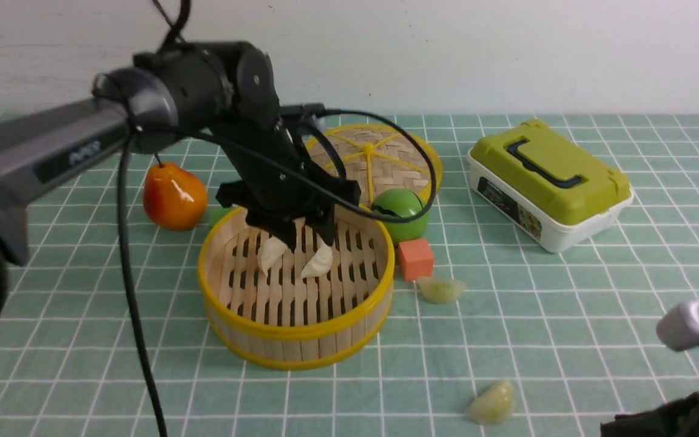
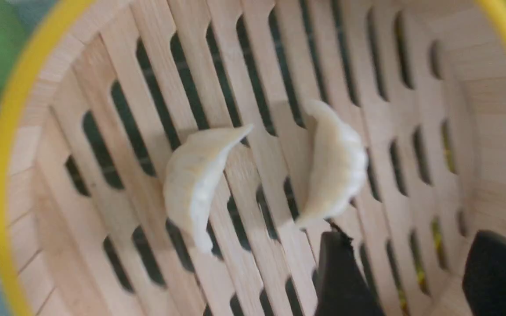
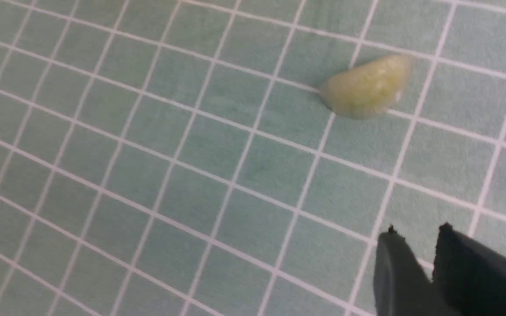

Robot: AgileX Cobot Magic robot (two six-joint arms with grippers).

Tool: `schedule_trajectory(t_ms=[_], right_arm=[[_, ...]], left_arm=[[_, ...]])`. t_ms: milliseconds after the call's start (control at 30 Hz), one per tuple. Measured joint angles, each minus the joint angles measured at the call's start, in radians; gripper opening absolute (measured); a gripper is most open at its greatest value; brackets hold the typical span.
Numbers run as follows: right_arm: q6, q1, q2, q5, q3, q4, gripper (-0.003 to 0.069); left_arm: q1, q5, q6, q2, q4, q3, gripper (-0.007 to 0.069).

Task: Put the dumplings into the steamer on the table with the blue tablecloth.
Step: 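Place the dumpling into the bamboo steamer basket with the left gripper, then reach for and grasp a dumpling lying on the table beside the steamer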

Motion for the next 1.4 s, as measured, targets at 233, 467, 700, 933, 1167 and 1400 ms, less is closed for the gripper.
schedule_trajectory(t_ms=[233, 467, 700, 933, 1167, 1400], right_arm=[[-0.058, 0.000, 0.206, 0.079, -0.282, 0.027, 0.0211], [-0.154, 0.000, 0.559, 0.111, -0.520, -0.041, 0.0375], [-0.468, 0.006, 0.844, 0.111, -0.733, -0.047, 0.0452], [-0.569, 0.013, 1.065, 0.056, -0.904, -0.067, 0.0454], [-0.605, 0.013, 1.165, -0.033, -0.933, -0.067, 0.0403], [-0.572, 0.012, 1.161, 0.082, -0.950, -0.069, 0.0205]], left_arm=[[0.000, 0.141, 0.031, -0.312, 0.037, 0.000, 0.0156], [0.000, 0.208, 0.063, -0.715, 0.027, 0.199, -0.0010], [0.000, 0.072, 0.116, -1.116, 0.056, 0.687, -0.0014], [0.000, 0.045, 0.139, -1.360, 0.072, 1.085, -0.0014], [0.000, 0.034, 0.139, -1.457, 0.131, 1.230, -0.0014], [0.000, -0.048, 0.139, -1.529, 0.164, 1.294, -0.0014]])
